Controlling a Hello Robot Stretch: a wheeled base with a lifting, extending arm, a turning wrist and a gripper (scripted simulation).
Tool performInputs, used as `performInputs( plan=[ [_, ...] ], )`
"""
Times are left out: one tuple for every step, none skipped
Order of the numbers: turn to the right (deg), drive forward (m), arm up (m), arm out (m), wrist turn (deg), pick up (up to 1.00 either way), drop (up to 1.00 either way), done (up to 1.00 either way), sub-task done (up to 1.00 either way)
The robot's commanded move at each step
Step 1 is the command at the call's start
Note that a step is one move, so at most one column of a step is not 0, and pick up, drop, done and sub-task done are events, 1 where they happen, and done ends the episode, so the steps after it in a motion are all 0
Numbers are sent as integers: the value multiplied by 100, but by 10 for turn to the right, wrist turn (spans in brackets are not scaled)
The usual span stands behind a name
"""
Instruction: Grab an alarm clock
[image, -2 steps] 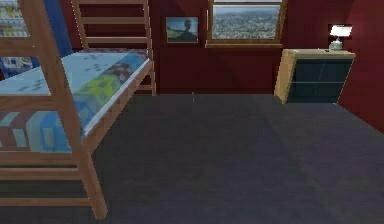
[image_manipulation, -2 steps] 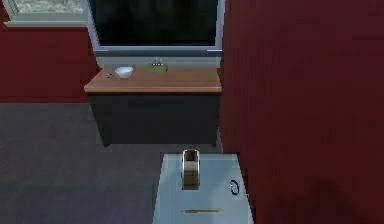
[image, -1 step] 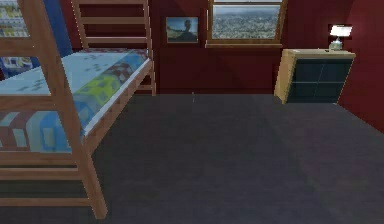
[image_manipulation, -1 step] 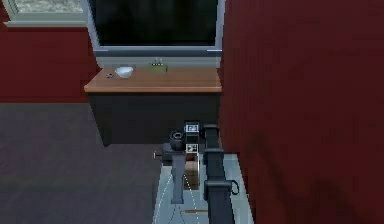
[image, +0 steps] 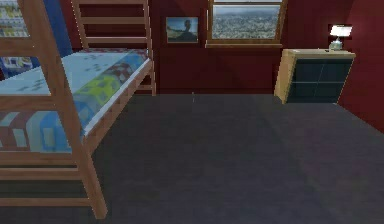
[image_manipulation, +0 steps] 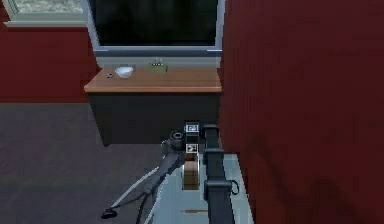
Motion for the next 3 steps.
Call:
performInputs(
  plan=[
    [0,0,0,0,450,0,0,0,0],
    [0,0,0,0,450,0,0,0,0],
    [0,0,0,0,390,0,0,0,0]
  ],
)
